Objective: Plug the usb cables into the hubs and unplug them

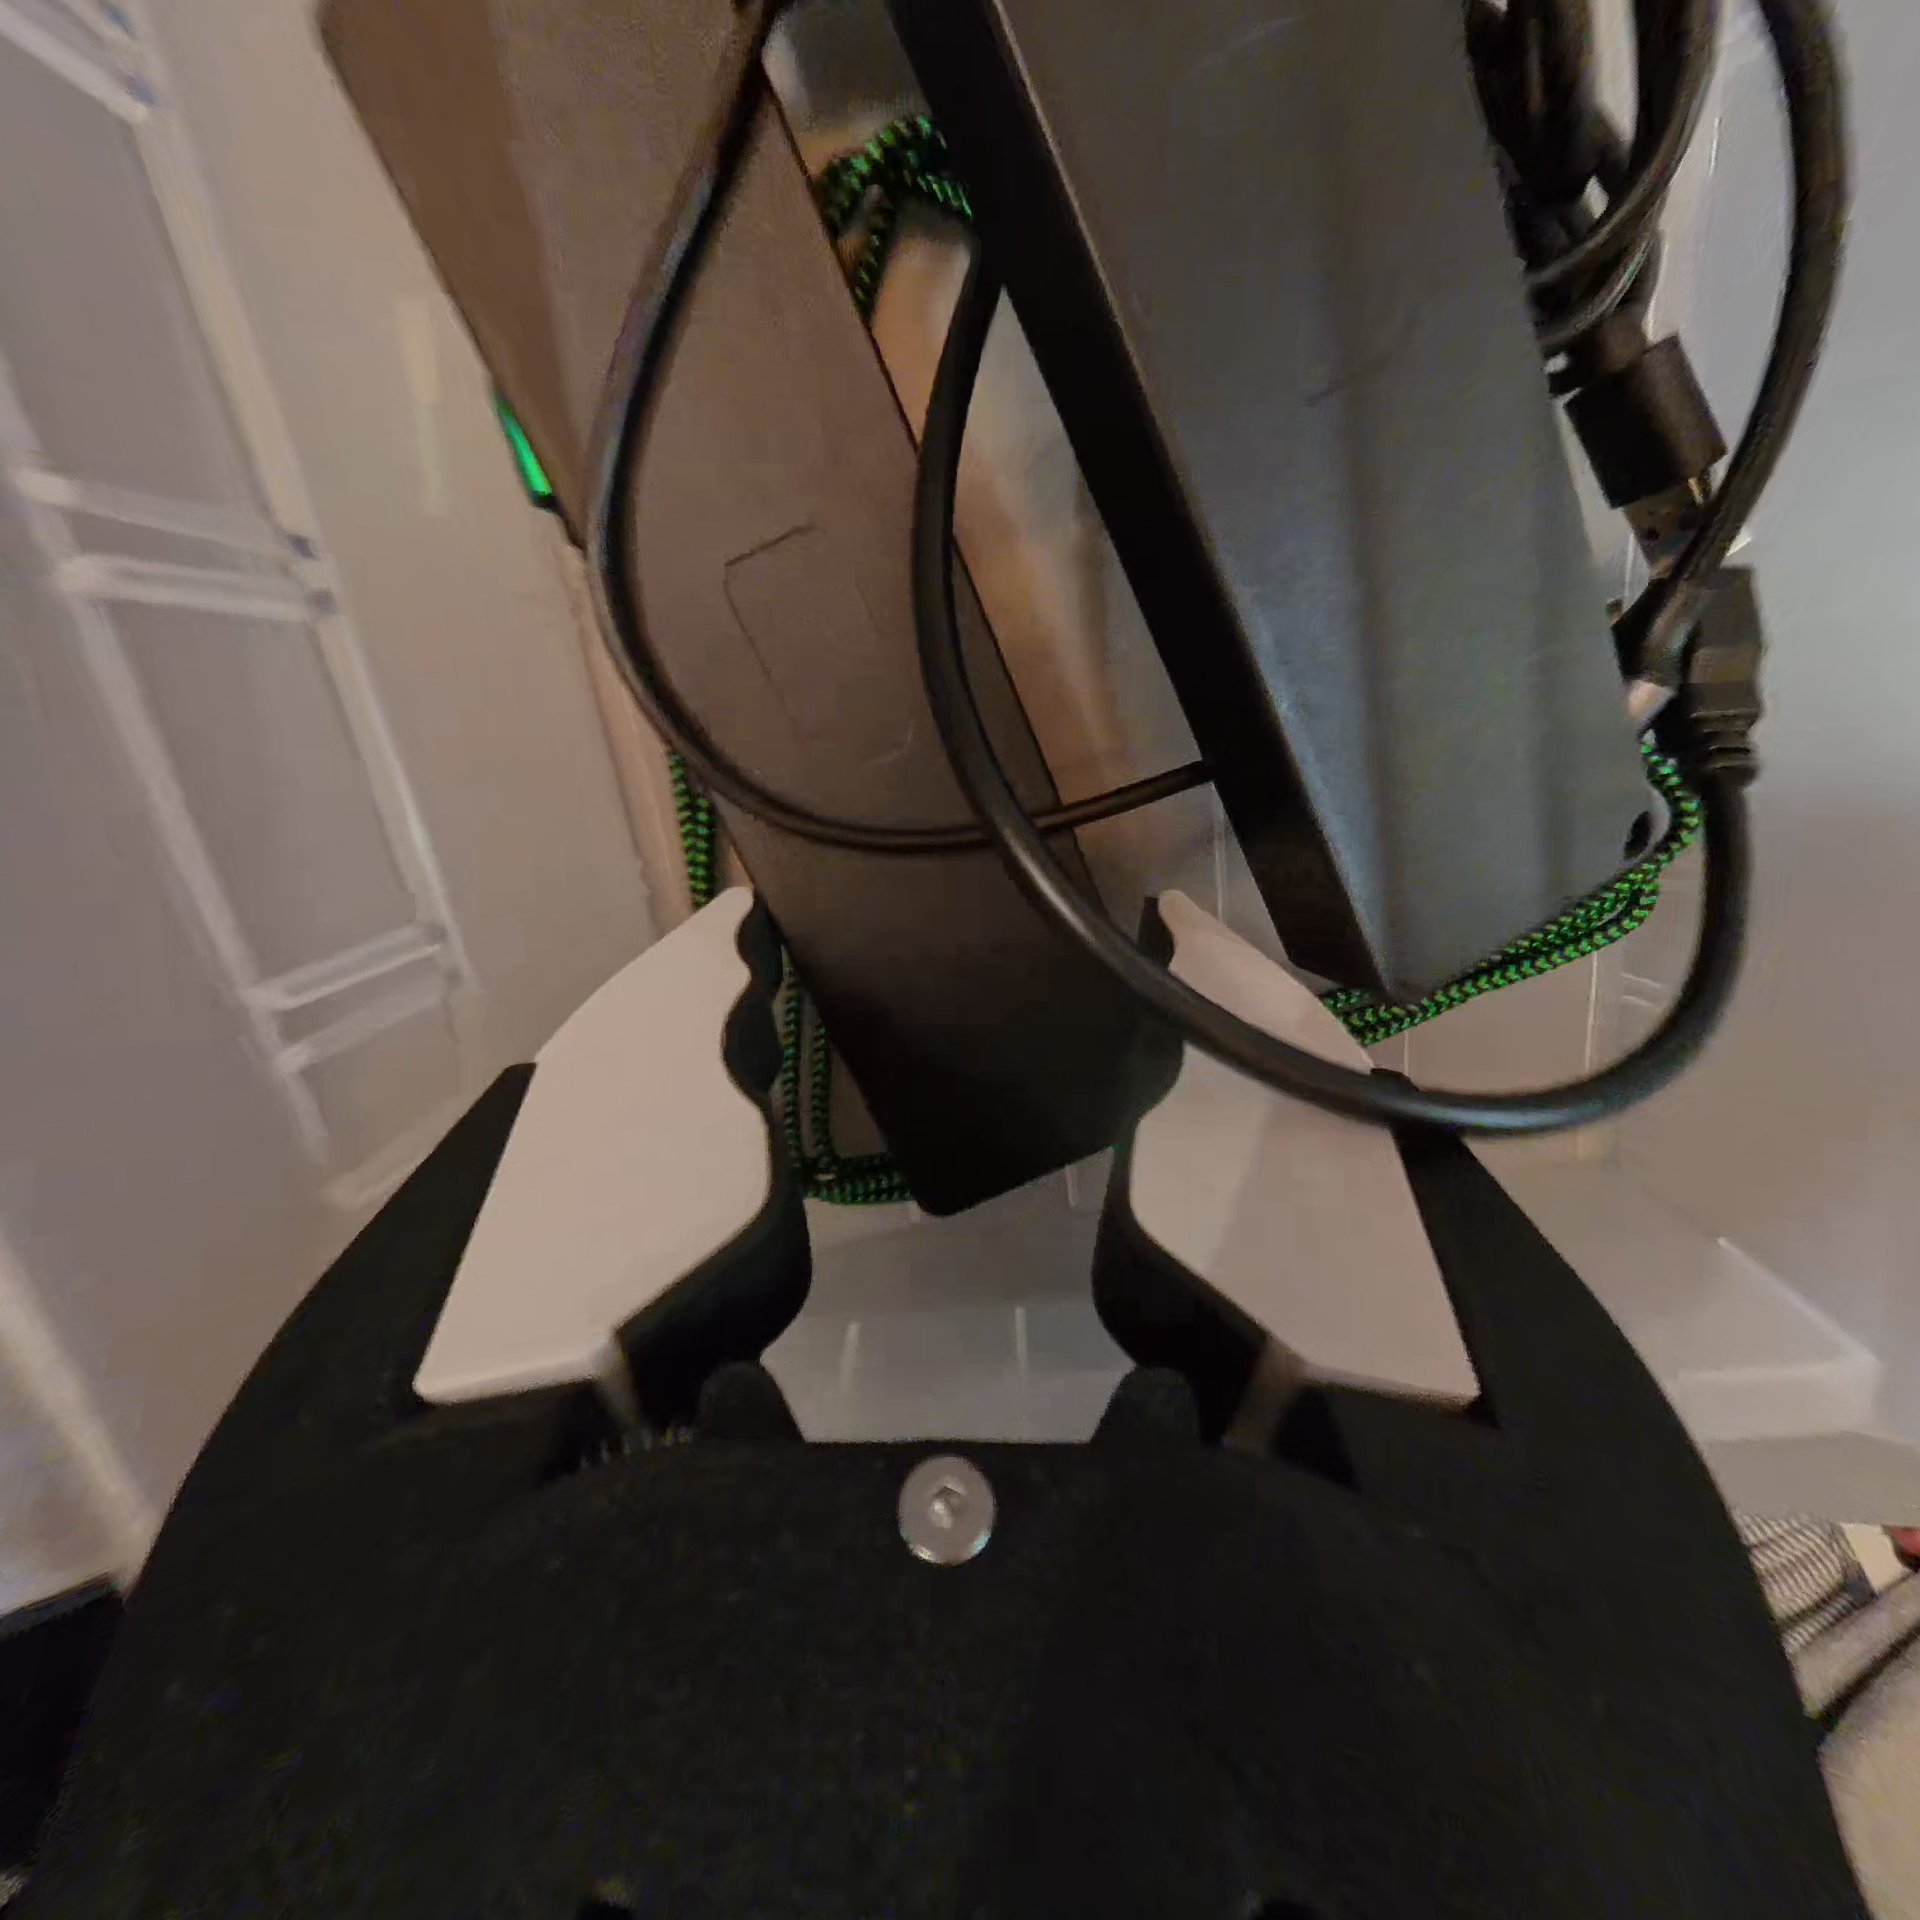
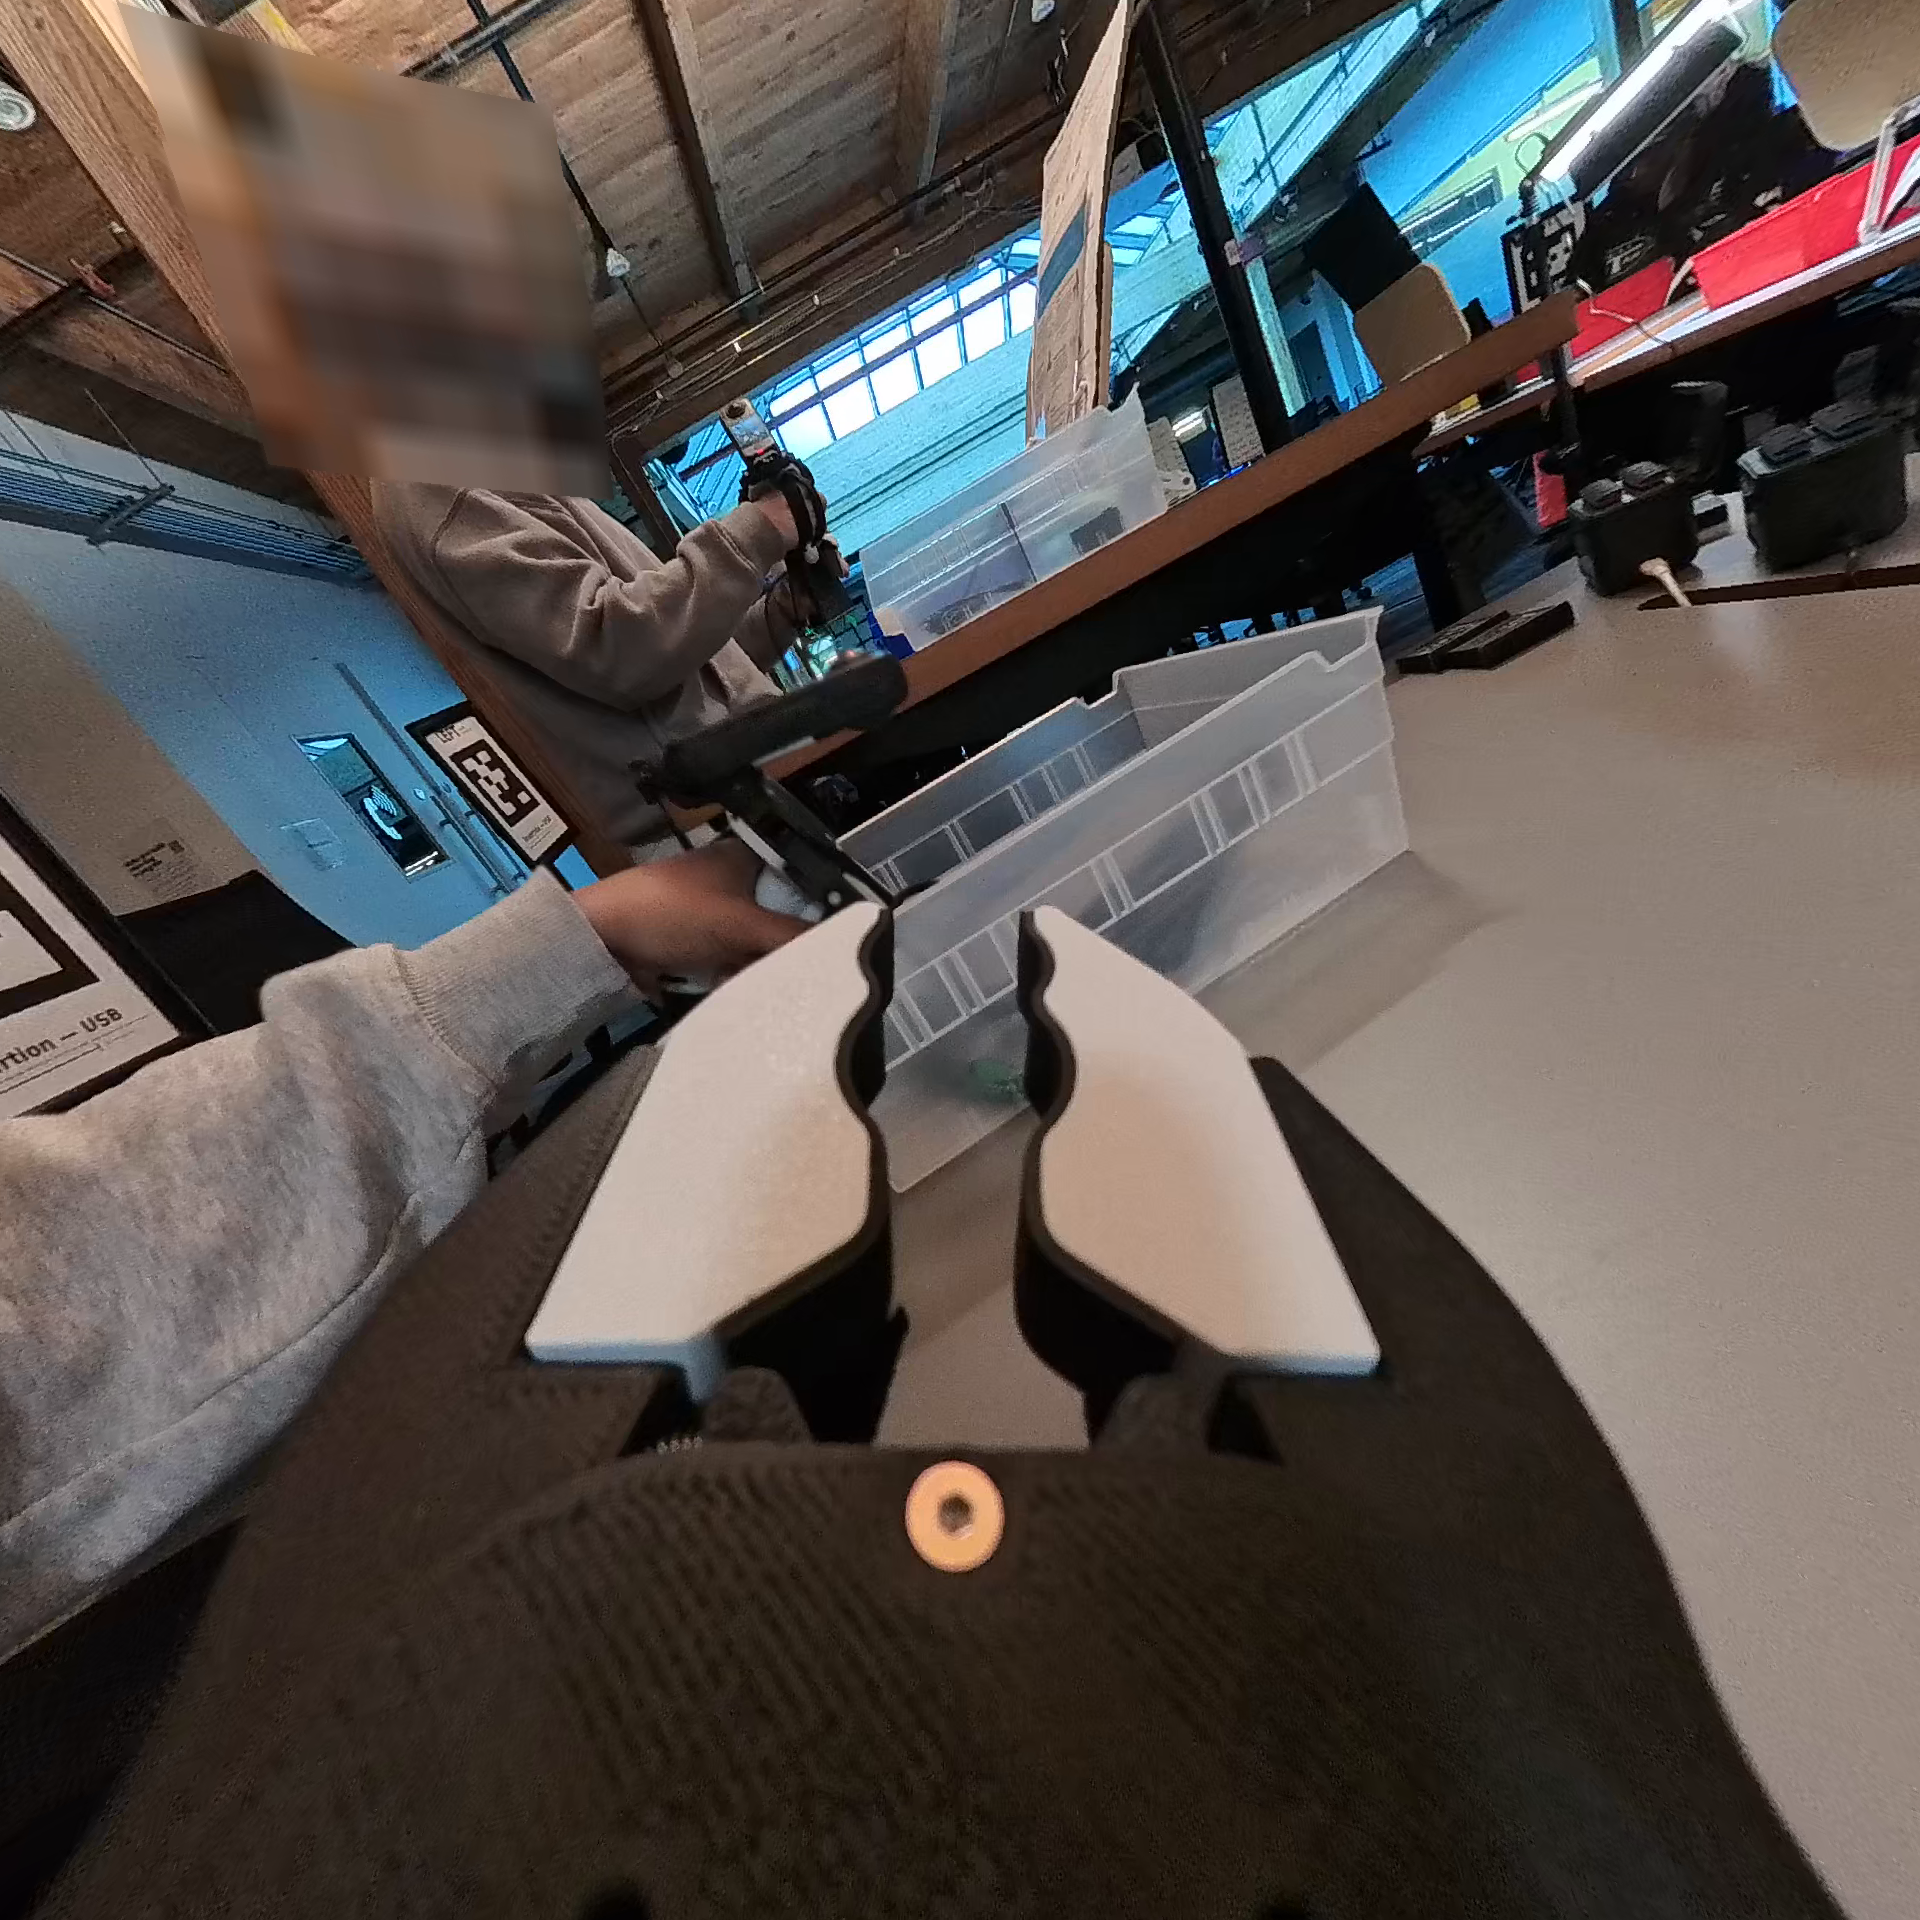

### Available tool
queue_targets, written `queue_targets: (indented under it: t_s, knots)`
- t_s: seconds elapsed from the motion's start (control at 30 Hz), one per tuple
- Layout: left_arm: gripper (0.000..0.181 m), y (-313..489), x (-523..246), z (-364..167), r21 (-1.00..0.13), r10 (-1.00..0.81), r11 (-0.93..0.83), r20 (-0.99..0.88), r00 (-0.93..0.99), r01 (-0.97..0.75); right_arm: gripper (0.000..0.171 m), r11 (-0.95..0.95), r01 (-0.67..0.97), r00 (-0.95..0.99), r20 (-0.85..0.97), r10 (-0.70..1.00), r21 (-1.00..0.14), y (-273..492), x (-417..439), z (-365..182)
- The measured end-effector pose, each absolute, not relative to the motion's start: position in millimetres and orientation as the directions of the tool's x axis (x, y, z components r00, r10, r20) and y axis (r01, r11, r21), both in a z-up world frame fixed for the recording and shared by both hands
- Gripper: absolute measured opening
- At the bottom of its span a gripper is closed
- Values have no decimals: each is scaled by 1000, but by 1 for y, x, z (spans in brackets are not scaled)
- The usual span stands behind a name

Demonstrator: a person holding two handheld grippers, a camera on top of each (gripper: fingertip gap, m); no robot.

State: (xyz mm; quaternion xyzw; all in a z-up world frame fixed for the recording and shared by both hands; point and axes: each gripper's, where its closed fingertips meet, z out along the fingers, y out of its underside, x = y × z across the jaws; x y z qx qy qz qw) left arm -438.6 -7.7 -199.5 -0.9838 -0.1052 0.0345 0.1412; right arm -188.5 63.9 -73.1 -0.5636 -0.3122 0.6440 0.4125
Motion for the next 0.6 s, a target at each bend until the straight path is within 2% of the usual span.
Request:
queue_targets:
  t_s: [0.03, 0.13, 0.2, 0.43, 0.53, 0.6]
  knots:
    - [67, -7, -442, -191, -314, 222, -929, -55, 974, 194, 23, -466, -178, -25, -470, 882, -867, 64, -189, -73]
    - [63, -6, -458, -149, -407, 209, -907, -203, 956, 112, 23, -472, -173, -24, -475, 879, -864, 65, -190, -75]
    - [60, -7, -462, -120, -428, 177, -903, -324, 929, 23, 23, -480, -172, -22, -483, 875, -860, 66, -190, -76]
    - [56, -3, -448, -51, -311, -4, -885, -738, 675, -346, 23, -495, -173, -12, -500, 866, -852, 70, -189, -78]
    - [55, -2, -435, -27, -262, -33, -860, -828, 559, -438, 23, -495, -167, -10, -500, 866, -853, 70, -190, -80]
    - [55, -1, -427, -12, -305, -13, -835, -821, 570, -458, 23, -492, -162, -12, -497, 868, -855, 68, -191, -80]
